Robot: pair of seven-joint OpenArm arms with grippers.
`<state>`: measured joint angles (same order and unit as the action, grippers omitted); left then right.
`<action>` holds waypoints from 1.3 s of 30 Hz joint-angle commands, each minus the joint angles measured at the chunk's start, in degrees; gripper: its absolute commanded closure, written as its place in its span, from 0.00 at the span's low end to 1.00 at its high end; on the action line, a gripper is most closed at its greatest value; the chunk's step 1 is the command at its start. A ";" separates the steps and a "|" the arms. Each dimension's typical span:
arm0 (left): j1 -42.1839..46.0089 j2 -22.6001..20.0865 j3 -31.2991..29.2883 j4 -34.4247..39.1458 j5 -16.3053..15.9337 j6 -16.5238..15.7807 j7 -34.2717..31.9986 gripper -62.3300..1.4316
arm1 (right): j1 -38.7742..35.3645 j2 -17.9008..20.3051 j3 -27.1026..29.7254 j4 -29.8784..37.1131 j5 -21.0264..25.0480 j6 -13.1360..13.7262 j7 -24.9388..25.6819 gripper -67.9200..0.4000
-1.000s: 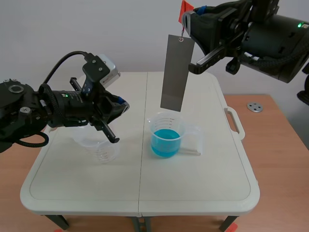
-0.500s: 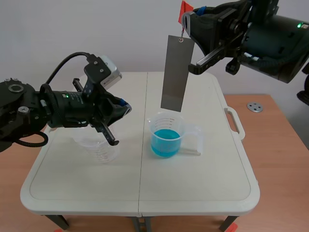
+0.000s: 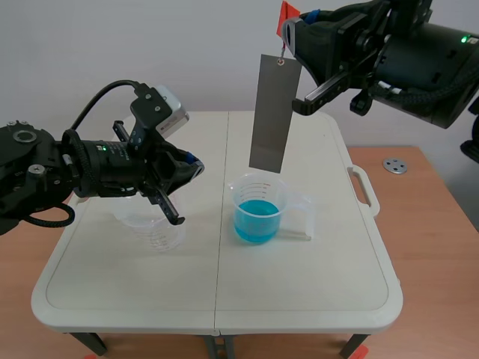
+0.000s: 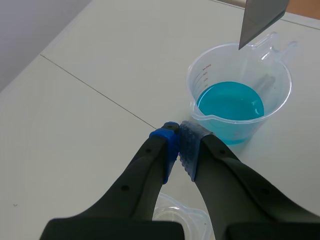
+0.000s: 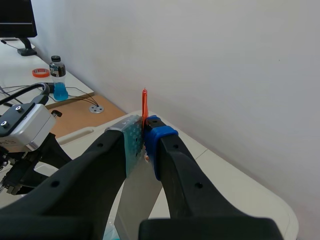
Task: Hold the metal plate by the orange handle, dip it into the blue solution, take it out and point at it, then put the plate back in the beaker on the left.
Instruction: 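Raise the plate and point at it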
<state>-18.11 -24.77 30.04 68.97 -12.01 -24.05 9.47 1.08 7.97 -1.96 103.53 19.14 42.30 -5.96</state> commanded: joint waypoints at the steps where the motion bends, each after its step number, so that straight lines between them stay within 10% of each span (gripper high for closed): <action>1: -0.55 -0.07 -0.33 1.07 -0.42 0.46 -0.92 0.93 | 0.66 0.11 0.17 1.60 1.05 0.42 0.92 0.97; 11: 9.90 -9.70 -1.77 8.37 -4.26 7.78 -5.09 0.93 | 0.66 0.11 0.17 1.60 1.05 0.42 0.92 0.97; 22: 32.20 -22.03 -18.27 21.20 -10.12 8.68 -9.92 0.93 | 0.66 0.11 0.17 1.60 1.05 0.42 0.92 0.97; 39: 65.72 -23.80 -35.65 23.45 -9.62 14.51 -15.72 0.93 | 0.70 0.11 0.09 1.60 1.05 0.42 0.94 0.97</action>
<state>47.64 -48.75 -5.43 91.77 -21.30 -9.91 -5.08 1.08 7.97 -1.96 103.53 19.14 42.30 -6.13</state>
